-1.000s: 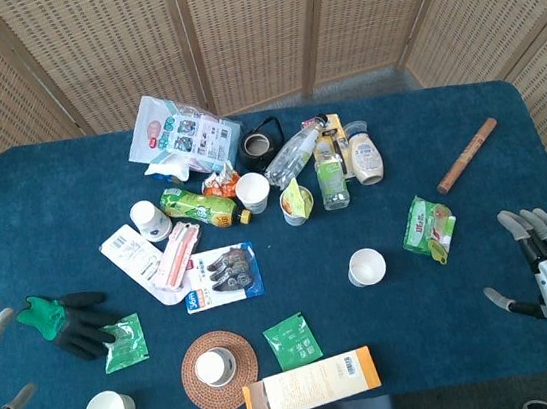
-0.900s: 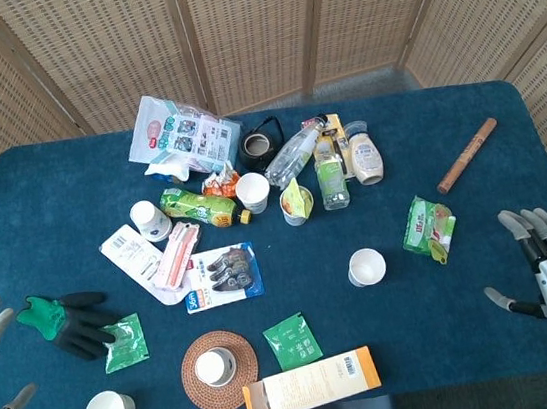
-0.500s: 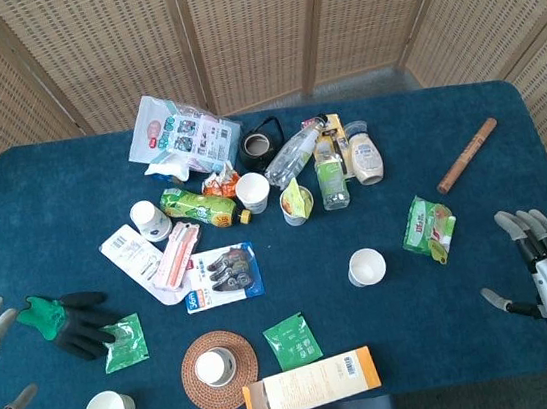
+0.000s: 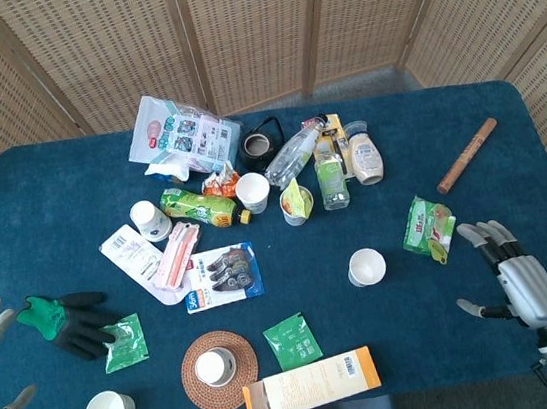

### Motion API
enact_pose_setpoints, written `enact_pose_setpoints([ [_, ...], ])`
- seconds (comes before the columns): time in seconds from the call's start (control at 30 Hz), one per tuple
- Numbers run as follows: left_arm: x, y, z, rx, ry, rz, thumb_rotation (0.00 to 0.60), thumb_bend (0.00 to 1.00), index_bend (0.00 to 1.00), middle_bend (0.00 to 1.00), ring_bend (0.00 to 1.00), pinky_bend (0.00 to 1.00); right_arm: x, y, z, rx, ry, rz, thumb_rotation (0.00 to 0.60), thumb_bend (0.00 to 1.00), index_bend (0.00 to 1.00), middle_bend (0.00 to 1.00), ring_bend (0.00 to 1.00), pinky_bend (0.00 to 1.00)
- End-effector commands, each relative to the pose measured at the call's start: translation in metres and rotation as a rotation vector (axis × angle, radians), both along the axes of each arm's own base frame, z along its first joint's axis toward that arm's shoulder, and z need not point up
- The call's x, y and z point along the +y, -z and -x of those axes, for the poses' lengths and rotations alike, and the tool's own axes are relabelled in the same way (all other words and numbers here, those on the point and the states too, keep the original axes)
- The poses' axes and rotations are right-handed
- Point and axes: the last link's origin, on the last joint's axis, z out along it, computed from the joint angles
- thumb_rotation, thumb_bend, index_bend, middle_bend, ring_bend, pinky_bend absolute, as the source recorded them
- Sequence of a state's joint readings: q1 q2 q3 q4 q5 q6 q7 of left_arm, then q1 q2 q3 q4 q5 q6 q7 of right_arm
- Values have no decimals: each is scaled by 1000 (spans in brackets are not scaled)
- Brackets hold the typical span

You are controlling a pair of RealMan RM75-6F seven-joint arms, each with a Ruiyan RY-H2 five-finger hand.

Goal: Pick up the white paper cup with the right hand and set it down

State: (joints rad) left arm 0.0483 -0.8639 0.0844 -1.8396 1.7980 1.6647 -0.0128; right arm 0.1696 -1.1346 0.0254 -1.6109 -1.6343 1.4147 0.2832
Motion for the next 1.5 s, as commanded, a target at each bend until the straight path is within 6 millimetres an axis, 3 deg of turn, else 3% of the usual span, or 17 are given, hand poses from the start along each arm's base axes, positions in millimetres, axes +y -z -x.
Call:
enact_pose_setpoints([
  [0.03, 0, 0, 0, -2, -1, 2, 600, 217, 0, 0, 0, 0, -7, 9, -4, 13, -2, -34, 600, 0, 0, 0, 0, 0],
  [0.67, 2, -3, 2, -11, -11, 1, 600, 217, 0, 0, 0, 0, -62, 73, -42, 133, 13, -215, 600, 0, 0, 0, 0, 0],
  [1.2, 4, -1, 3, -7, -22, 7, 600, 217, 0, 0, 0, 0, -84, 95, -55, 135, 68, -274, 600, 0, 2, 0, 0, 0],
  [1.5, 4, -2, 3, -11, -24, 3, 600, 218, 0, 0, 0, 0, -90, 102, -60, 135, 79, -272, 600, 0, 125, 0, 0, 0],
])
